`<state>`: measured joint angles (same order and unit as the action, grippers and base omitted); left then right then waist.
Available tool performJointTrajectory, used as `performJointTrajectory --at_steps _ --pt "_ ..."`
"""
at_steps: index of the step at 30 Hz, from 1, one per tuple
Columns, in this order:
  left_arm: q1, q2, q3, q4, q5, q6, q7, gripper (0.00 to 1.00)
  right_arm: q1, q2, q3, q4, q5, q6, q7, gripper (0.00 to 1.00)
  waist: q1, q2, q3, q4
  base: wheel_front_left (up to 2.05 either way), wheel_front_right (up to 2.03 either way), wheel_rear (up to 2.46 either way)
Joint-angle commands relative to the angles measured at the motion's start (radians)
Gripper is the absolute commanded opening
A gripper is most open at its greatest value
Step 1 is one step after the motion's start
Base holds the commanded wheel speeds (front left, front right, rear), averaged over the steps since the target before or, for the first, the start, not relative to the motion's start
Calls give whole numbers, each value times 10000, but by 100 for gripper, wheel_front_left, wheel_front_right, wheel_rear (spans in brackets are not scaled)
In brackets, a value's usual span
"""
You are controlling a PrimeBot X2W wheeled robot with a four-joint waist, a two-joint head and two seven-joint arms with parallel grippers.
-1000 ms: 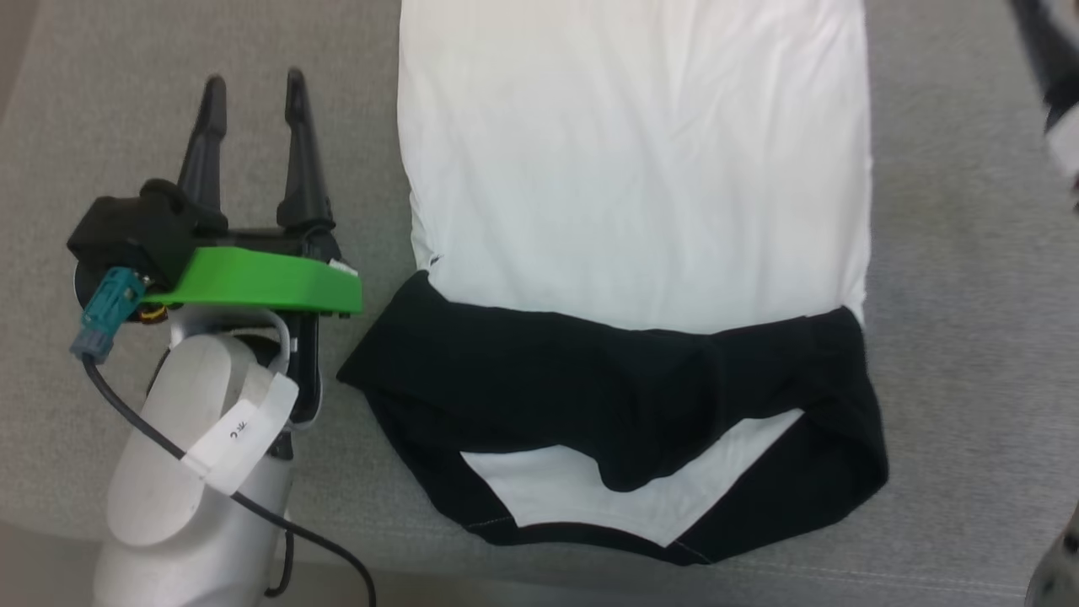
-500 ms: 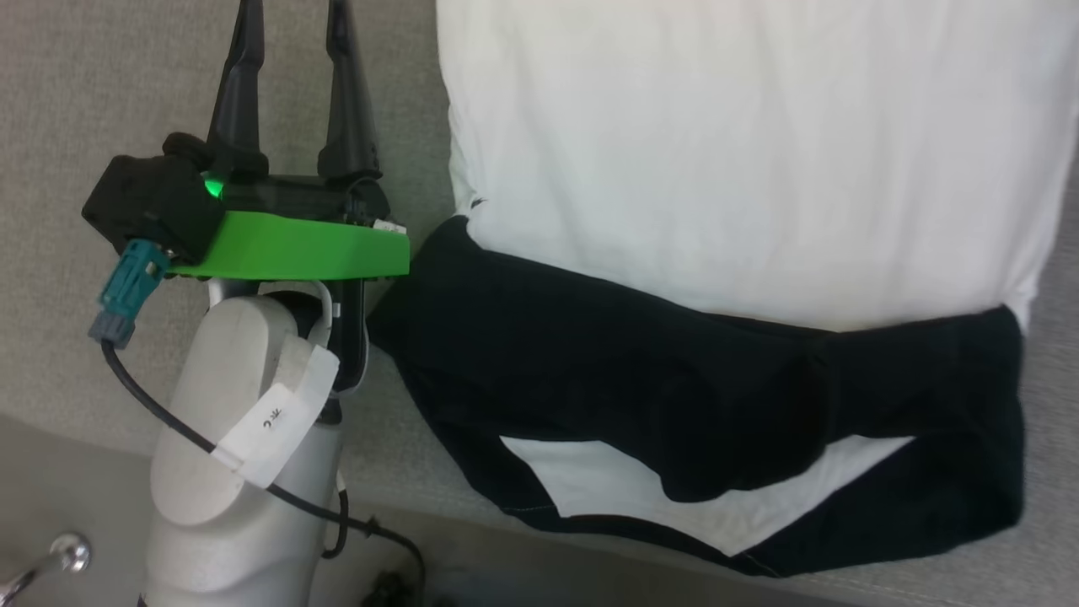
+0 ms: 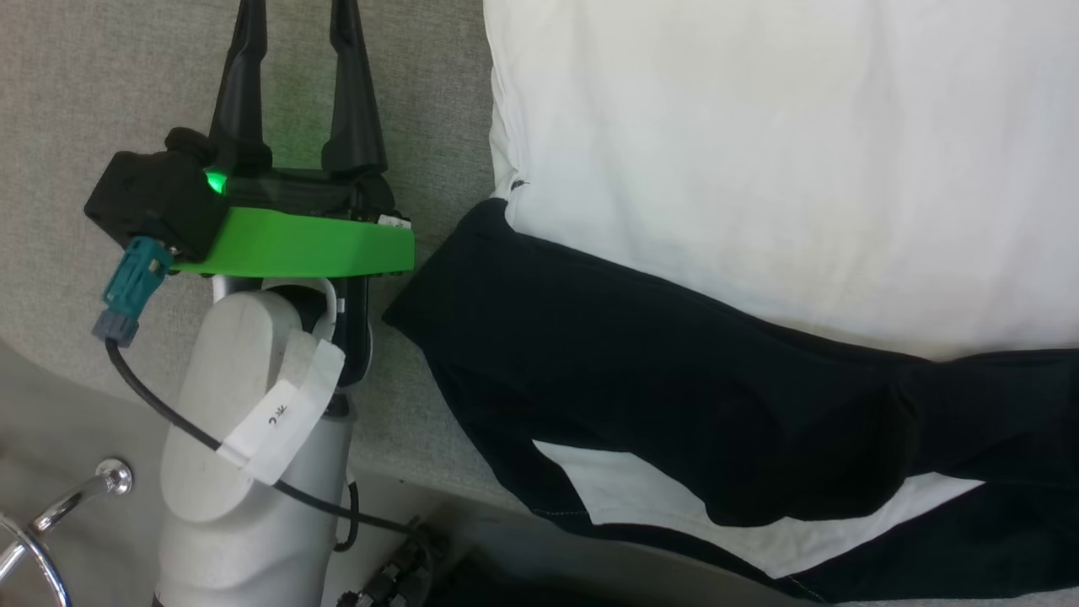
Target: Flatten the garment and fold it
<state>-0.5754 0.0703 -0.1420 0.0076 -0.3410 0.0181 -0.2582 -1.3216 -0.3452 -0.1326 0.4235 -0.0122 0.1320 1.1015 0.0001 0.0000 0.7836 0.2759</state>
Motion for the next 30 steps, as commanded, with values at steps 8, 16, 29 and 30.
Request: performJointTrajectory --at_steps 8,16,29,30 --pt "-1367 393 -8 453 -96 -590 766 100 177 364 -86 -223 491 -13 -427 0 -1 0 -310 -514 0 0 0" --pt "-4703 1448 -9 1593 -785 -1018 4362 100 -151 792 1182 -574 1501 -13 -1014 0 -1 0 -224 -1664 0 0 0" --pt "-8161 2564 -701 4697 -299 5 9980 100 -364 663 3575 -1222 3579 -13 -1837 0 -1 0 473 -3339 0 0 0" --pt "-8303 2596 -749 4802 -239 125 10318 100 -358 594 3724 -1282 3700 -13 -1872 0 -1 0 523 -3400 0 0 0"
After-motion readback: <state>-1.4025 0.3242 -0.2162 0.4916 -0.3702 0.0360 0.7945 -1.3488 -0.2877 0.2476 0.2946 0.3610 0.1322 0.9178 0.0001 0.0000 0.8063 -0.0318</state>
